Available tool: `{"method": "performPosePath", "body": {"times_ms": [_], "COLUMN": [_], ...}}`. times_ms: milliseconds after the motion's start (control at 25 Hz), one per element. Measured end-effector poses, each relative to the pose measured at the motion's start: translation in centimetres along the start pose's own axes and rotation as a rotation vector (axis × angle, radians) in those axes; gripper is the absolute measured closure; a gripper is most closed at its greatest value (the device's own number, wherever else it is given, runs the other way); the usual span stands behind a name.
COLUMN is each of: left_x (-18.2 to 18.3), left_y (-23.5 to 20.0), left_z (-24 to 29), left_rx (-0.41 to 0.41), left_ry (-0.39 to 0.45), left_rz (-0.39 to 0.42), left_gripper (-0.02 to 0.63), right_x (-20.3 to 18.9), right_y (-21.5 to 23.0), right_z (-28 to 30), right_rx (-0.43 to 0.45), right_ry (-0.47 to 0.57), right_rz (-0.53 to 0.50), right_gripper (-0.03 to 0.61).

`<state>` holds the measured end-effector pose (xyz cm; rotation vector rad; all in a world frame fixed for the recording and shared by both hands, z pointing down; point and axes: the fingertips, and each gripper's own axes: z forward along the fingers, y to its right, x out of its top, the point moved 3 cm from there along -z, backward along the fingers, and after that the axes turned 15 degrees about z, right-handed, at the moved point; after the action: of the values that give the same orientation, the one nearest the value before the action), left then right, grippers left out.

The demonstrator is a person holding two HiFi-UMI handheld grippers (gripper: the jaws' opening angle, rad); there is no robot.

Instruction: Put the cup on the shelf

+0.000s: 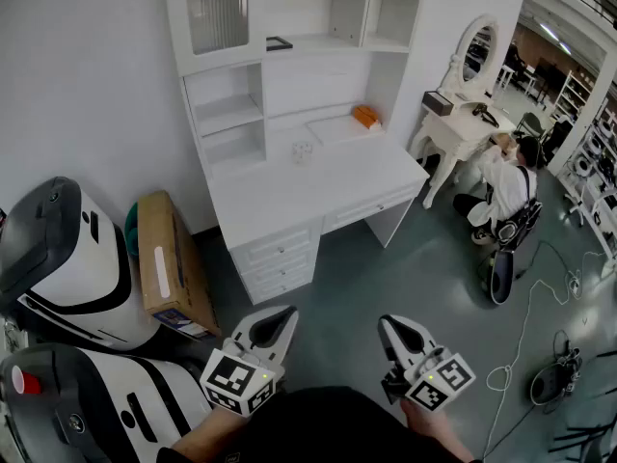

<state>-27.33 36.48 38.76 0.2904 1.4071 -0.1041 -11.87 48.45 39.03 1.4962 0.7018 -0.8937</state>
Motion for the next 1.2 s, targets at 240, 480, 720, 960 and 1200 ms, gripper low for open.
{"method": "performPosePath", "body": {"times_ms": [240, 480, 720, 960, 1200], "left_x": [-0.3, -0.9, -2.1, -2.5, -4.2], "left_y": [0.1, -1.2, -3.1, -7.2, -7.7], "left_z": [-0.6, -2.3, -4.9, -7.3, -6.7], "left_rx": [-0.009, 0.003, 0.015, 0.049, 0.008], "left_ry": [-0.002, -0.010, -0.018, 0.000, -0.035], "left_rz": [-0.009, -0.009, -0.026, -0.044, -0.060], "left_gripper": [0.600, 0.600, 0.600, 0.600, 0.600], "right_x": [-0.7, -2.0, -4.2, -6.8, -7.5], "right_y": [-0.5, -1.8, -4.1, -7.3, -6.3], "right_z": [0.4, 2.2, 5.4, 9.1, 9.2], "right_rx": [0.008, 0.029, 0.063, 0.105, 0.060], "right_ry": [-0.009, -0.022, -0.051, -0.083, -0.082], "right_rz": [0.011, 0.026, 0.048, 0.075, 0.108], "right_gripper": [0.563, 0.563, 0.563, 0.563, 0.563]}}
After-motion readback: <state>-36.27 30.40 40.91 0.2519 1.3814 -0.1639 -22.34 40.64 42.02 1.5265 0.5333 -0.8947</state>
